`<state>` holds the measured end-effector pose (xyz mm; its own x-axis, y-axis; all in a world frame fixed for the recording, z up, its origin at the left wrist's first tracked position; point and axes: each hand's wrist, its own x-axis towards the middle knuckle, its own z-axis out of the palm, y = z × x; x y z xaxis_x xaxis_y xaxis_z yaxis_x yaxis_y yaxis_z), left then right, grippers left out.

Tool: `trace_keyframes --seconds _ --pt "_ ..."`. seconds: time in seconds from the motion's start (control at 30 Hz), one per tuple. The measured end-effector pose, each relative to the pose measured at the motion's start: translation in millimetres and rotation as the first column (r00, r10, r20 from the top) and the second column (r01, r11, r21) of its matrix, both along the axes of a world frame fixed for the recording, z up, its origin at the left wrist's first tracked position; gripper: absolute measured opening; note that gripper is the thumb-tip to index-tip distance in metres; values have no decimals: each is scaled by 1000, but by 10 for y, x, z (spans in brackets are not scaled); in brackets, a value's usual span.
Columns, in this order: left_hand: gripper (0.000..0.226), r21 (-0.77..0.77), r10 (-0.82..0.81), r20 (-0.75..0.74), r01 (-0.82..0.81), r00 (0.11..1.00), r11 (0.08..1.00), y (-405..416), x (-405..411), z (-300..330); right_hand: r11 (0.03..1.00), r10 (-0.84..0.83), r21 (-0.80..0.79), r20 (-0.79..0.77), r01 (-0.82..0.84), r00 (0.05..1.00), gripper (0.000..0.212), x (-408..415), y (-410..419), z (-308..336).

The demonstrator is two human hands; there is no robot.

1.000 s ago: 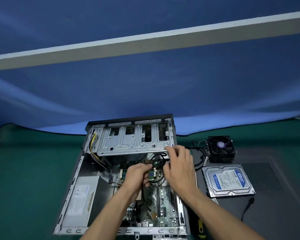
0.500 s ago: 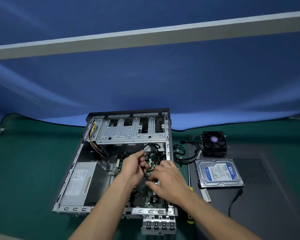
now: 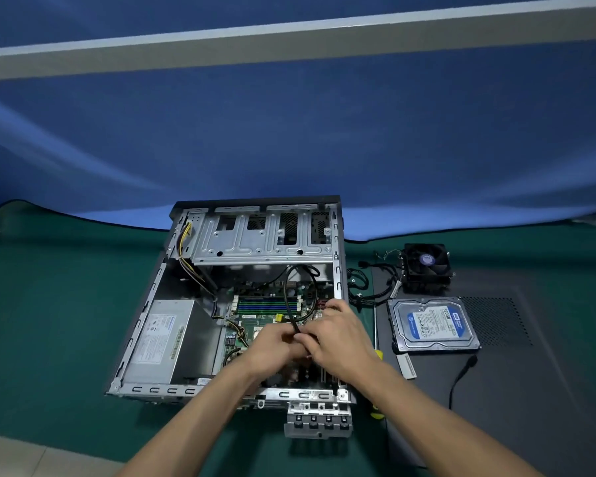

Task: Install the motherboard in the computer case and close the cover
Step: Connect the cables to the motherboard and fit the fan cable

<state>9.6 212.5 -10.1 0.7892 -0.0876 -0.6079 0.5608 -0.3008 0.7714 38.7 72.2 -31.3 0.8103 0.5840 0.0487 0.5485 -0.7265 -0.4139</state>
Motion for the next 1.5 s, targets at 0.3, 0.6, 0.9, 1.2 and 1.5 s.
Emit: trace_keyframes --seconds 0.3,0.6,0.9,1.2,1.5 --pt "7 47 -147 -193 159 970 986 70 164 -313 911 -320 251 -77 329 944 18 -57 7 -1" --pt "22 182 -438 -186 469 880 864 195 410 -573 469 -730 297 -400 832 554 8 94 148 2" --pt "16 283 -724 -121 723 679 630 220 479 -827 460 -823 44 -354 887 444 32 164 134 -129" --pt "7 375 -835 -37 782 550 498 276 447 -939 408 -835 11 -399 913 378 45 202 120 -152" --pt "17 -125 -546 -145 532 825 837 104 473 -880 390 -847 -12 -398 921 353 46 213 122 -161"
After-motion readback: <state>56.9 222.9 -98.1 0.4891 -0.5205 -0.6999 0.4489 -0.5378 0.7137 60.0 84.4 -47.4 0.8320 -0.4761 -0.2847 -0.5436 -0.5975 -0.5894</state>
